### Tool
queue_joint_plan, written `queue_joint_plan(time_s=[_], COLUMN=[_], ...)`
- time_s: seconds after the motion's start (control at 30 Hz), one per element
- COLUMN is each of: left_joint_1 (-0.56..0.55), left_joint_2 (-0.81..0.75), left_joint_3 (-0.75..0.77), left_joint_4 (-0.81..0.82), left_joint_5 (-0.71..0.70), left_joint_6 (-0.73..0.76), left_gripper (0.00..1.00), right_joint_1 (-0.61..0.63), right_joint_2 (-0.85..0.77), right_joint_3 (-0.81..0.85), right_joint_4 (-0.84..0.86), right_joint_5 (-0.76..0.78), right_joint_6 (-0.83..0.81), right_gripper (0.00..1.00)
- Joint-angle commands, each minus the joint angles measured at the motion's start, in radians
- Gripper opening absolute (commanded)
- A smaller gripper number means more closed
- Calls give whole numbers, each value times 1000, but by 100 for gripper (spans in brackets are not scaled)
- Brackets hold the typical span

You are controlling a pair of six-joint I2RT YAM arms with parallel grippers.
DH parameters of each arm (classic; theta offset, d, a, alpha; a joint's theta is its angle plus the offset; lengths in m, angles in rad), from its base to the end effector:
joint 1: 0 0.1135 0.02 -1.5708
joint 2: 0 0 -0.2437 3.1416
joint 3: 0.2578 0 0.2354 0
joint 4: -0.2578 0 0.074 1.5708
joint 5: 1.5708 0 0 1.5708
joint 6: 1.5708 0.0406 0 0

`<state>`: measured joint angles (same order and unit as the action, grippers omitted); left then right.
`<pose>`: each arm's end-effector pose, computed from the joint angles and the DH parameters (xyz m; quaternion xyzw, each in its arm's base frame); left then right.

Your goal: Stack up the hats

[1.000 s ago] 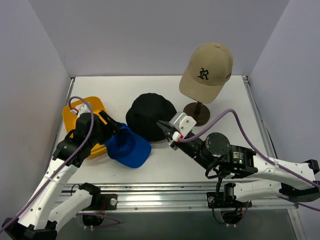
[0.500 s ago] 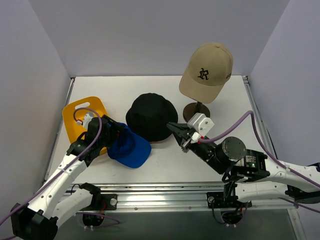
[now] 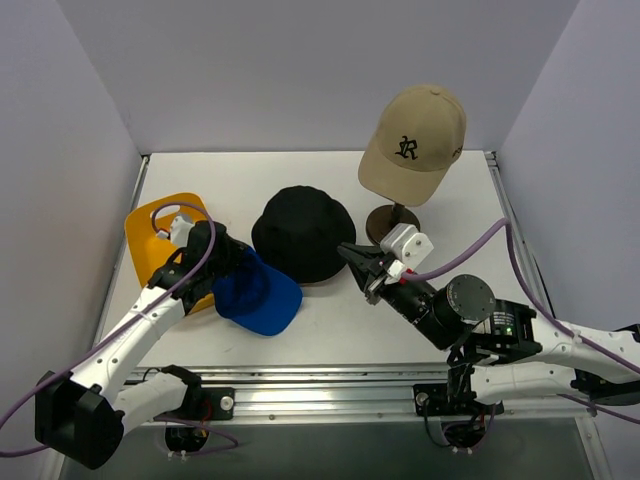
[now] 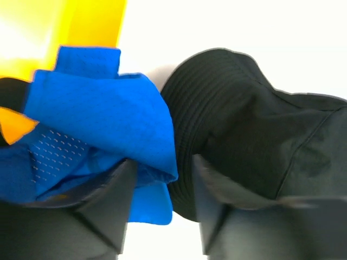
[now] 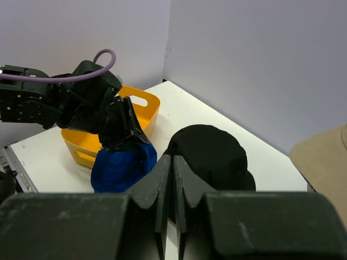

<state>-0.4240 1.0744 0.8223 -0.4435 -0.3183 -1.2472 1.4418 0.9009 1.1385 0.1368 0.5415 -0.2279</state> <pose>0.2110 -0.0813 0.2570 -0.4193 0.7928 -0.2141 0.3871 0.0435 0.1729 0.4562 -0.2538 0.5281 0.3304 0.7399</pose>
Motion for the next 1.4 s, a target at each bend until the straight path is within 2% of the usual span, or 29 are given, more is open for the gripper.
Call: queue_joint_plan(time_s=[0.0, 0.03, 0.07, 0.17, 0.2, 0.4, 0.5, 0.63, 0.87, 0.97, 1.0, 1.13, 1.37], left_joint_1=[-4, -4, -2, -4, -4, -4, -6, -10, -10, -10, -10, -12, -12], left_joint_2=[-33, -39, -41, -48, -53, -140, -191, -235, -321, -333, -338, -350, -393], left_joint_3=[41, 41, 41, 37, 44, 95, 153, 245, 302, 330, 348, 386, 408], left_joint_4=[51, 46, 46, 57, 52, -4, -20, -89, -119, -130, -135, -165, -181], left_joint_5=[-85, -90, -91, -79, -76, -105, -84, -74, -18, 8, 28, 47, 36], left_joint_6=[6, 11, 12, 29, 37, 80, 112, 140, 141, 156, 163, 180, 181], left_gripper=[48, 44, 33, 15, 3, 2, 2, 2, 2, 2, 2, 2, 2], right_joint_1=[8, 9, 9, 8, 8, 9, 8, 8, -3, -56, -111, -199, -210], right_joint_2=[-28, -30, -30, -36, -39, -36, 3, 58, 205, 286, 309, 363, 458], right_joint_3=[0, 0, 3, 6, 6, 7, 21, 6, -72, -39, -22, -13, -59], right_joint_4=[32, 30, 24, 18, 18, 0, -22, 10, 233, 216, 222, 271, 414], right_joint_5=[75, 80, 84, 95, 97, 88, 9, -101, -222, -316, -392, -487, -607], right_joint_6=[21, 27, 30, 48, 53, 81, 85, 79, -2, -1, 10, 36, 36], right_gripper=[3, 3, 3, 3, 3, 4, 9, 23, 45, 53, 57, 59, 63])
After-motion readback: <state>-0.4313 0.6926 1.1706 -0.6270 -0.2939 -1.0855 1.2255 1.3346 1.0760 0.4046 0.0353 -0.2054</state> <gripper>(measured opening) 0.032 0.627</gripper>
